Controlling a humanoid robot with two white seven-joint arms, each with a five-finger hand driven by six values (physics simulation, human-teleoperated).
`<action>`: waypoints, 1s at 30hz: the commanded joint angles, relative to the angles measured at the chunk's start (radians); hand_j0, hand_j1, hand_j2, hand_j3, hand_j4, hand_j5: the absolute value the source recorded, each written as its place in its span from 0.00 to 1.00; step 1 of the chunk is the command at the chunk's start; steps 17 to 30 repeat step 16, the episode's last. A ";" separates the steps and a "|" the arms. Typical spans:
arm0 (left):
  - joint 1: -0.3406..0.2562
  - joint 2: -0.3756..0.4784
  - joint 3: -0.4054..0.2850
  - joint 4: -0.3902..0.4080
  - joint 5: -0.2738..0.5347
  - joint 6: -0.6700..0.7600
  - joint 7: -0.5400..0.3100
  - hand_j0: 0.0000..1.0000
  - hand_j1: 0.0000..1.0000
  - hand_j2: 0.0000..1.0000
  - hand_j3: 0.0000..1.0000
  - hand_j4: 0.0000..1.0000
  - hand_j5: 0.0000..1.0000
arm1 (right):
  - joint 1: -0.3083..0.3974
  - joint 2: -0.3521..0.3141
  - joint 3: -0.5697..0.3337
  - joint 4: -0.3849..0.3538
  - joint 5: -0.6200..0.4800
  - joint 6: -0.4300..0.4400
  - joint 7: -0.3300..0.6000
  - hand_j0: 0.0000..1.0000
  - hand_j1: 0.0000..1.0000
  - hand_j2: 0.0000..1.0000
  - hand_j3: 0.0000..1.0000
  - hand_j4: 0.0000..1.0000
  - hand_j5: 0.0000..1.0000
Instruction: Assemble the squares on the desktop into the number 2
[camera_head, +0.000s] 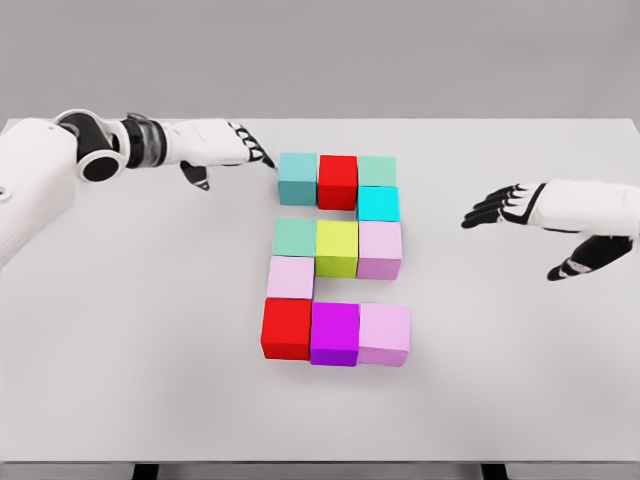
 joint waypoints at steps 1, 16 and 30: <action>-0.002 0.039 0.006 -0.001 0.012 0.001 0.004 1.00 1.00 1.00 1.00 1.00 1.00 | 0.003 0.048 -0.021 0.076 -0.056 0.003 -0.006 1.00 1.00 1.00 1.00 1.00 1.00; 0.055 0.396 0.047 -0.042 0.222 0.001 0.004 1.00 1.00 1.00 1.00 1.00 1.00 | 0.494 0.364 -0.644 0.345 0.049 0.003 0.003 1.00 1.00 1.00 1.00 1.00 1.00; 0.055 0.396 0.047 -0.042 0.222 0.001 0.004 1.00 1.00 1.00 1.00 1.00 1.00 | 0.494 0.364 -0.644 0.345 0.049 0.003 0.003 1.00 1.00 1.00 1.00 1.00 1.00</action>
